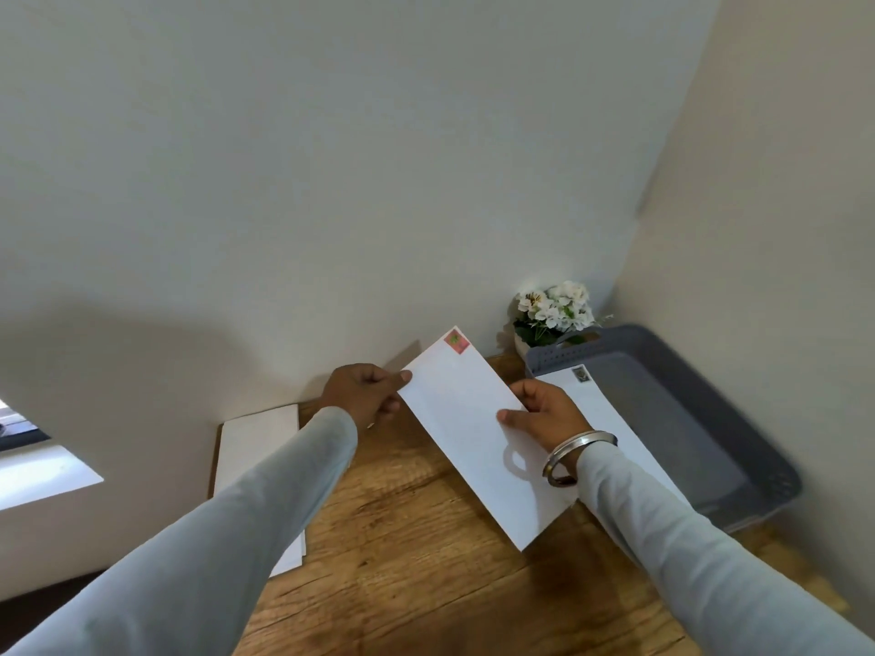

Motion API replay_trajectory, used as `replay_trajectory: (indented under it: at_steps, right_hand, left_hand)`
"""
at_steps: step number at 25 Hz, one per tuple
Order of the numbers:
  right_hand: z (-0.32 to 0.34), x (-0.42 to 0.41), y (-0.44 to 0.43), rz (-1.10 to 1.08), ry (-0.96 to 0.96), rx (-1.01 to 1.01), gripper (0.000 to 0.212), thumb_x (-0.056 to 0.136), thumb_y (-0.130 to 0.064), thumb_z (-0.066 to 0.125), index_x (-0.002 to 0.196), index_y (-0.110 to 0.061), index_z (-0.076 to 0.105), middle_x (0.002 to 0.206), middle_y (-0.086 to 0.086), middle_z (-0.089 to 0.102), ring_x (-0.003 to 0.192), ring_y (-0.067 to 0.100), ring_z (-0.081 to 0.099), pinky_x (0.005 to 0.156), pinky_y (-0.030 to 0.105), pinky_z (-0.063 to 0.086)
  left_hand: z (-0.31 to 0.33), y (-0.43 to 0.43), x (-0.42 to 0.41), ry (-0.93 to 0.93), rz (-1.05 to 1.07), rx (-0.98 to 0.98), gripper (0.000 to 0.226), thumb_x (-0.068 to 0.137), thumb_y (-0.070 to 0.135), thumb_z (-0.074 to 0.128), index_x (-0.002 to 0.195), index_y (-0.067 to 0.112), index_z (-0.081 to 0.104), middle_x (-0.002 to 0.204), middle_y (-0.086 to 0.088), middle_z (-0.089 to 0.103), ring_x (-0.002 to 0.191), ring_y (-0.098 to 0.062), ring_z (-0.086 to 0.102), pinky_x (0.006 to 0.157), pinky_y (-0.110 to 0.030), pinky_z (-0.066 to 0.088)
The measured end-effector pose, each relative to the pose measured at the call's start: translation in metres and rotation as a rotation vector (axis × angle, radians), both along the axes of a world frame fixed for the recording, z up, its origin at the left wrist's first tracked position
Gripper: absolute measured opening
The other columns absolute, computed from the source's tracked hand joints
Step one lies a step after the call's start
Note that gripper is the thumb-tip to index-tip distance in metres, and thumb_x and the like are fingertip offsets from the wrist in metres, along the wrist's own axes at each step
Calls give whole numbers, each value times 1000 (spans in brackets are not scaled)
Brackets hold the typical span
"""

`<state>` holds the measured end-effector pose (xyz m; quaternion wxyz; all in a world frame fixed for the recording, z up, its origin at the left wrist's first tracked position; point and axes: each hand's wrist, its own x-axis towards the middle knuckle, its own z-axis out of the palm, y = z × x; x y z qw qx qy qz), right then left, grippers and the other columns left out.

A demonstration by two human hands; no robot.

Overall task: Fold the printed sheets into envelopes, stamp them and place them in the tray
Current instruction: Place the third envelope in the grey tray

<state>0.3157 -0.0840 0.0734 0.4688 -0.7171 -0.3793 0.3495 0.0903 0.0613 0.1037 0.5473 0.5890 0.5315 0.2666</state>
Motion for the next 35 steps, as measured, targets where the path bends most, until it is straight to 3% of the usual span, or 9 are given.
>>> replay_trajectory:
  at_steps: [3,7,9,12,17,24,28,32,35]
  right_hand:
    - [6,13,-12,-25,-44,-11,19,86,-3,73,103,-11,69,100,4,75,87,18,71,71,22,55]
    - [16,41,-23,-182,-70,49,19,85,0,72,92,-17,69,94,6,75,86,30,71,82,44,59]
    - [25,60,-31,-264,-91,35,20,85,1,70,90,-18,69,92,6,73,83,30,69,81,43,58]
    - [30,97,-47,-370,-115,-15,22,85,3,68,99,-15,69,98,9,71,86,30,67,82,38,56]
    - [16,140,-71,-487,-232,-167,28,84,4,62,107,-9,70,98,11,71,87,28,64,78,27,46]
    - [-23,143,-67,-418,-305,-356,33,88,-2,50,113,-15,68,109,12,69,99,34,64,92,42,53]
    - [-42,136,-60,-315,-361,-470,32,93,-7,50,119,-19,64,118,10,66,104,34,63,92,46,54]
    - [-52,137,-59,-162,-607,-680,43,92,-24,56,135,-25,53,132,9,53,120,37,54,98,51,51]
    - [-54,132,-57,-91,-657,-792,48,94,-29,59,140,-23,47,136,9,51,126,36,50,102,51,49]
  left_hand:
    - [7,0,18,25,34,60,36,79,40,83,73,10,64,67,-8,72,55,-18,64,52,-27,50]
    - [8,-7,52,124,-51,246,42,86,47,70,72,8,67,60,0,70,58,-17,66,71,-34,58]
    - [9,-15,73,165,-218,336,26,88,43,66,75,21,72,70,3,73,71,-17,70,80,-39,58]
    - [7,-37,107,298,-507,516,15,86,46,66,87,32,71,93,11,72,90,-12,65,84,-34,53]
    - [-2,-77,157,388,-851,693,30,92,44,64,117,29,65,122,9,60,107,-12,59,93,-33,49]
    - [-34,-97,212,791,-1150,859,55,98,61,38,134,24,57,138,-2,57,127,-26,50,113,-48,33]
    - [-50,-102,220,946,-1256,917,63,99,64,24,131,23,60,133,-6,60,127,-30,49,119,-54,18]
    - [-60,-103,226,1047,-1280,959,72,98,67,13,121,22,64,124,-7,64,122,-31,52,118,-58,14]
    - [-61,-103,228,1087,-1290,964,74,98,68,11,119,22,65,122,-7,66,121,-31,53,118,-60,12]
